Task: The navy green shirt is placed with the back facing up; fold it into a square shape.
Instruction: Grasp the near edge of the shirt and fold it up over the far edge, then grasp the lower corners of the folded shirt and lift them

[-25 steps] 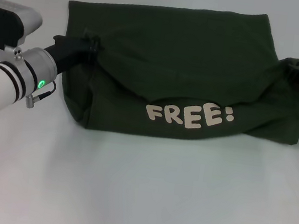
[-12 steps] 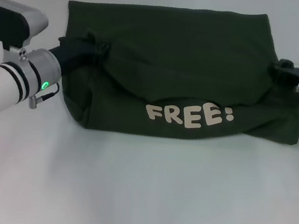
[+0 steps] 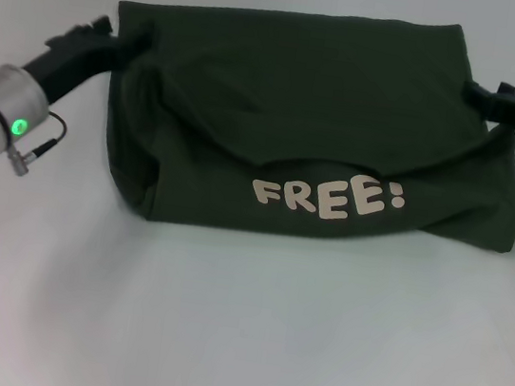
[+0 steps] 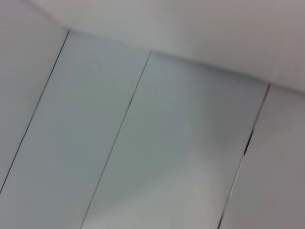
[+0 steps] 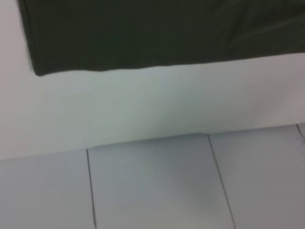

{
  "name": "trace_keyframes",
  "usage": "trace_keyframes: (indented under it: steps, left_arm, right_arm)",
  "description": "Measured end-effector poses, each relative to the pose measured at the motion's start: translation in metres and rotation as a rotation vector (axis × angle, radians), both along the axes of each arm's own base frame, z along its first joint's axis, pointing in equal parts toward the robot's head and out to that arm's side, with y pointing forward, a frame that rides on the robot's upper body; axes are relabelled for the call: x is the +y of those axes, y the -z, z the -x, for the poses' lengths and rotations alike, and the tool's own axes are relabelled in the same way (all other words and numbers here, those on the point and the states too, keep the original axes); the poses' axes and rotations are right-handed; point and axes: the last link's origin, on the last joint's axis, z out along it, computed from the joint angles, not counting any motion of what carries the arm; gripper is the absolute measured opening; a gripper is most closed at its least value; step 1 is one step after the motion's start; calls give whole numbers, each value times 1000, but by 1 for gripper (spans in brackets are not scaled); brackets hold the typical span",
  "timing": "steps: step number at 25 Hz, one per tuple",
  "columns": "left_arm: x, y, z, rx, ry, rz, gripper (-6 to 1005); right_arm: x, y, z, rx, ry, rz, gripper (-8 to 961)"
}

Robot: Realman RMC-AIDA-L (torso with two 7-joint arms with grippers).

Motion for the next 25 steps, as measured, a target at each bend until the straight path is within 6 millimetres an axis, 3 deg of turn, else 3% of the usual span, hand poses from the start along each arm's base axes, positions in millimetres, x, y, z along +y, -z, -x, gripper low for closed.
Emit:
trace_keyframes:
  steps: [7,12,17,25]
  left_arm:
    - [-12,-1,6,-38,25,8,883]
    - [-32,-1,4,-52,116,110,887]
    - [-59,-4,4,-36,220,214,889]
    - [-79,8,23,116,220,343,888]
  right_arm:
    - [-1,-8,7,50,-16,78,594]
    - [-22,-19,2,150,-37,188,593]
    - [-56,-28,-7,231,-102,282,593]
    - [-89,-26,-22,309,-102,354,592]
